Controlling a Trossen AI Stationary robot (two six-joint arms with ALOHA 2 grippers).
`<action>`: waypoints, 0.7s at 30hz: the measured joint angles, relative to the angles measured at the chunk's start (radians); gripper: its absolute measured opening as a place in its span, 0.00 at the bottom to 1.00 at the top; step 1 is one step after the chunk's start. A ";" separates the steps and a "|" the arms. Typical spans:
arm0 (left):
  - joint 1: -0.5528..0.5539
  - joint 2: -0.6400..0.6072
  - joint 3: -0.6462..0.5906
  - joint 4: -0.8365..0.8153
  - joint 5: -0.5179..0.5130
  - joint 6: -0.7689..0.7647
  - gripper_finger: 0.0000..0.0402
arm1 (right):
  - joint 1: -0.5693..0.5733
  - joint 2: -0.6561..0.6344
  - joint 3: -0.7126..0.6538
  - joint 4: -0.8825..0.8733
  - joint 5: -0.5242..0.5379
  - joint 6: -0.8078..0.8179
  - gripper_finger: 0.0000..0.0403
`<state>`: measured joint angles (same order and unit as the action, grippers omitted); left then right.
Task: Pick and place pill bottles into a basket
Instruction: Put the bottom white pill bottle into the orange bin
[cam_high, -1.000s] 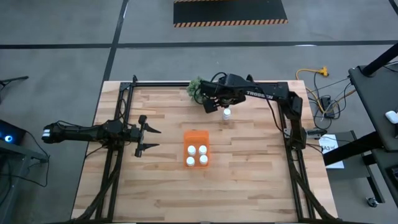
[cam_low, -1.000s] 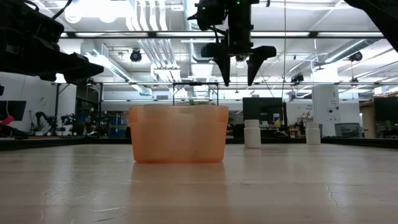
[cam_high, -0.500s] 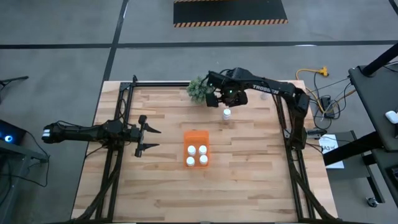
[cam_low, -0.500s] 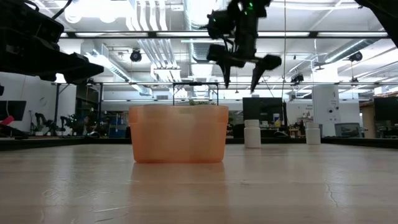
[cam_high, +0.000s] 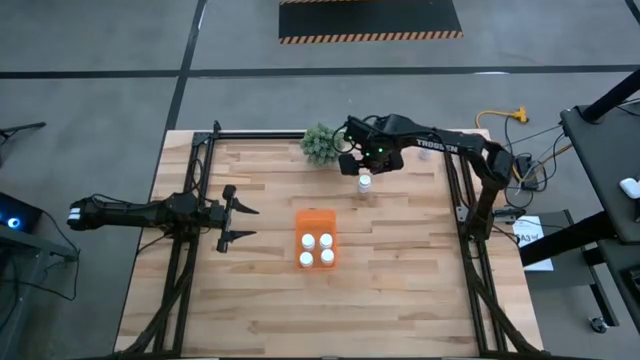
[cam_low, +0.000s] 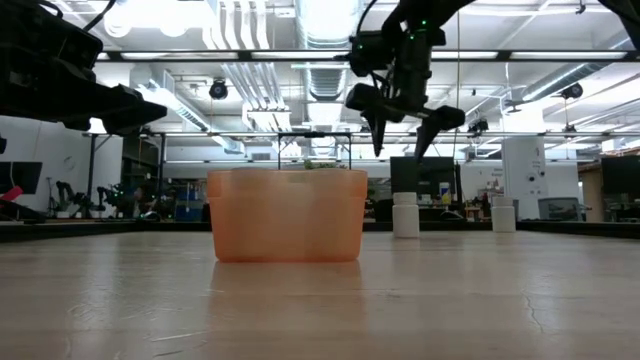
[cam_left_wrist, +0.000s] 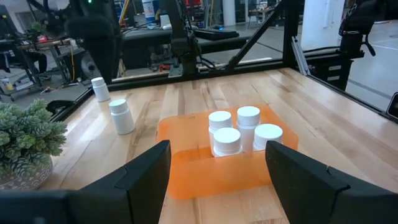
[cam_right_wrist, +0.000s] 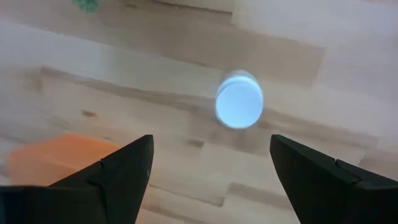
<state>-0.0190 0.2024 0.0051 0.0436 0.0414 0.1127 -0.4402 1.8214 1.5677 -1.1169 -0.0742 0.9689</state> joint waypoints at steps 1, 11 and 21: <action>0.000 0.000 0.000 0.000 0.000 0.000 0.61 | -0.001 0.003 -0.001 -0.001 0.001 -0.022 0.77; 0.000 0.000 0.000 0.000 0.000 0.000 0.61 | -0.001 0.005 0.007 0.005 -0.005 -0.158 0.75; 0.000 0.000 0.000 0.000 0.000 0.000 0.61 | -0.001 0.005 0.008 0.014 -0.002 -0.160 0.77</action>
<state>-0.0190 0.2024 0.0051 0.0433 0.0412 0.1127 -0.4412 1.8263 1.5759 -1.1026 -0.0760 0.8084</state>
